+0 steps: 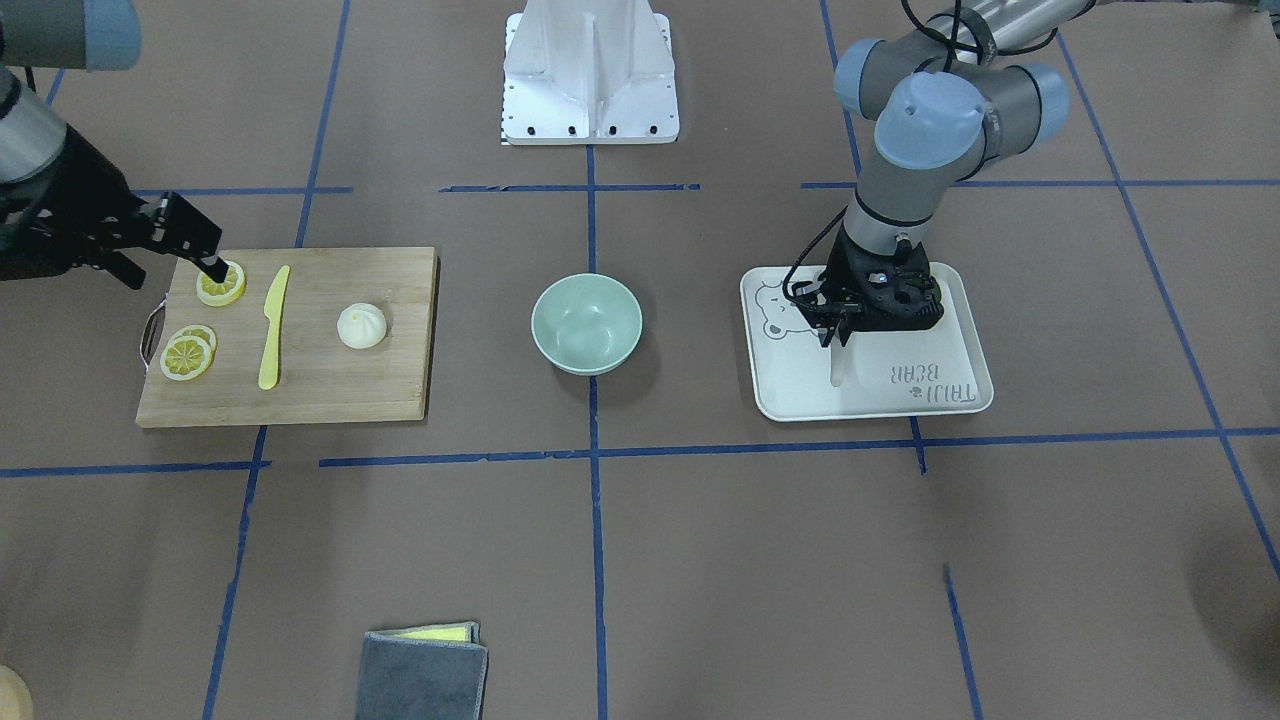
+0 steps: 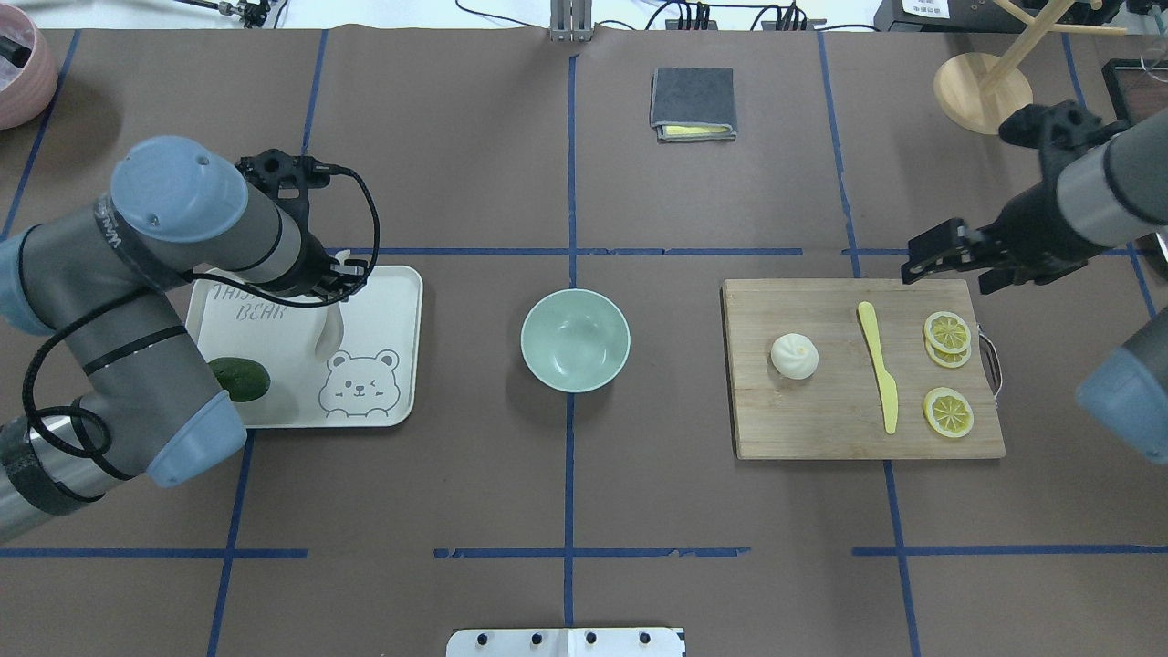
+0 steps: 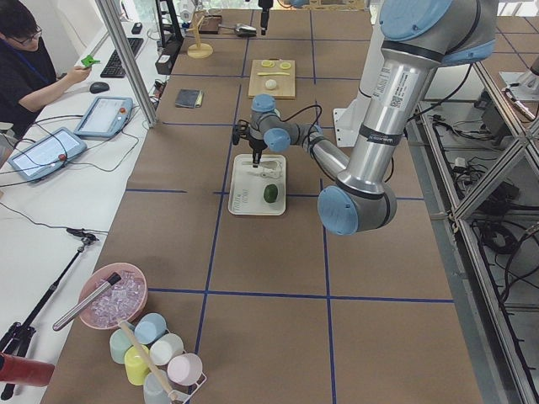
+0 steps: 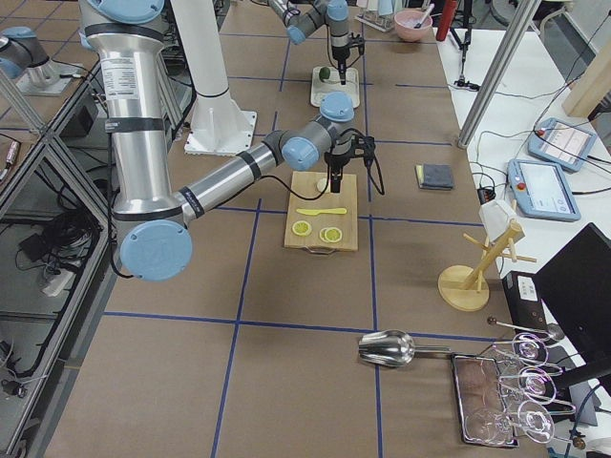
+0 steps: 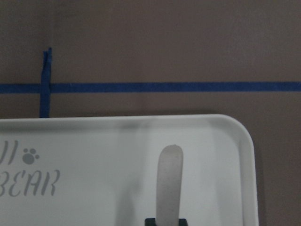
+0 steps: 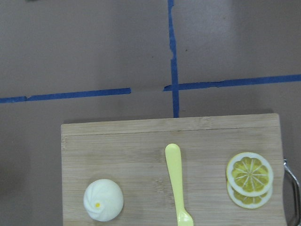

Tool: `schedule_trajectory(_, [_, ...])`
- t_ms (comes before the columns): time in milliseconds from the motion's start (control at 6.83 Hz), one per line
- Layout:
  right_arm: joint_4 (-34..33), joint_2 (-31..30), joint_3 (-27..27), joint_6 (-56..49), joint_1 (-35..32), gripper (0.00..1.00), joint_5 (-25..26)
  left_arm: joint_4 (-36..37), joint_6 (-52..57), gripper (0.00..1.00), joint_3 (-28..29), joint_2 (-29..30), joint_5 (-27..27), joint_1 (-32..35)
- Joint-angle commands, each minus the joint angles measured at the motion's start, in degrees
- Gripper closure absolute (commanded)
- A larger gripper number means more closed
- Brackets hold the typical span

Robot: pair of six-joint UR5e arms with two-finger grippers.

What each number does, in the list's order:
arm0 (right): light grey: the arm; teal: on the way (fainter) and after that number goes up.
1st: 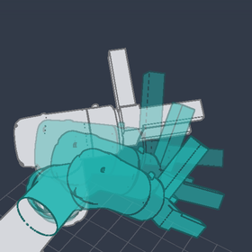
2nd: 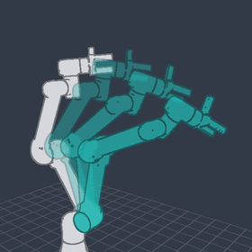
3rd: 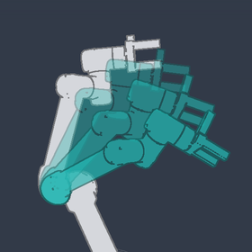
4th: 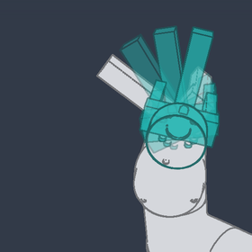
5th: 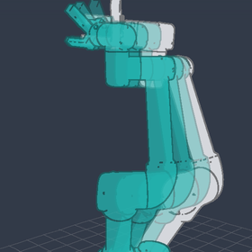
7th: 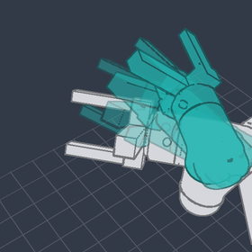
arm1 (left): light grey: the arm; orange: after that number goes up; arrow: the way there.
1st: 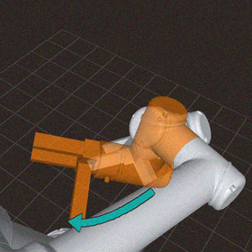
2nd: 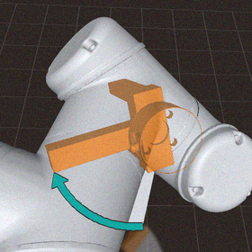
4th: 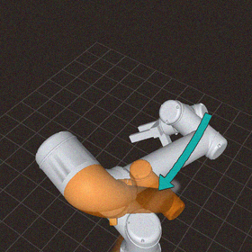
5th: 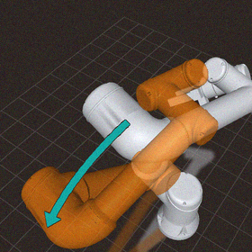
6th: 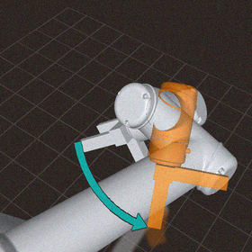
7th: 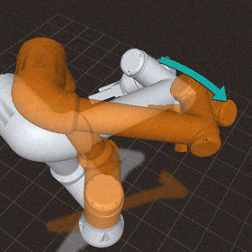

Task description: Put spoon and bun in bowl

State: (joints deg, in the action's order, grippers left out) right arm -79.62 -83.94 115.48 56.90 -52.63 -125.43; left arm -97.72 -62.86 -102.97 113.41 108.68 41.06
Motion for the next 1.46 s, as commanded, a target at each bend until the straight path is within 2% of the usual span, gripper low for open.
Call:
schedule_trajectory(0, [0.2,3.5,-2.1,8.1,12.2,0.0,12.0,2.9,-7.6,1.0,-0.7,4.9,0.0,1.0])
schedule_trajectory(293, [0.2,9.0,-7.1,11.3,17.9,0.0,16.8,3.1,-13.9,1.0,0.0,9.1,0.0,0.1])
schedule_trajectory(439, [0.2,11.1,-9.9,11.3,18.4,0.0,16.8,3.0,-16.4,1.0,0.6,10.0,-0.1,-0.6])
schedule_trajectory(1024, [-0.3,10.6,-12.9,10.3,18.3,0.0,17.0,2.9,-16.5,1.0,0.8,10.3,-0.1,-0.7])
schedule_trajectory(1171, [-0.2,10.9,-13.3,10.4,17.8,0.12,16.9,2.9,-16.5,1.0,0.8,10.3,-0.1,-0.7])
schedule_trajectory(1317, [-0.5,10.6,-13.3,10.3,17.5,0.54,16.8,2.9,-16.5,1.0,0.8,10.3,-0.1,-0.8])
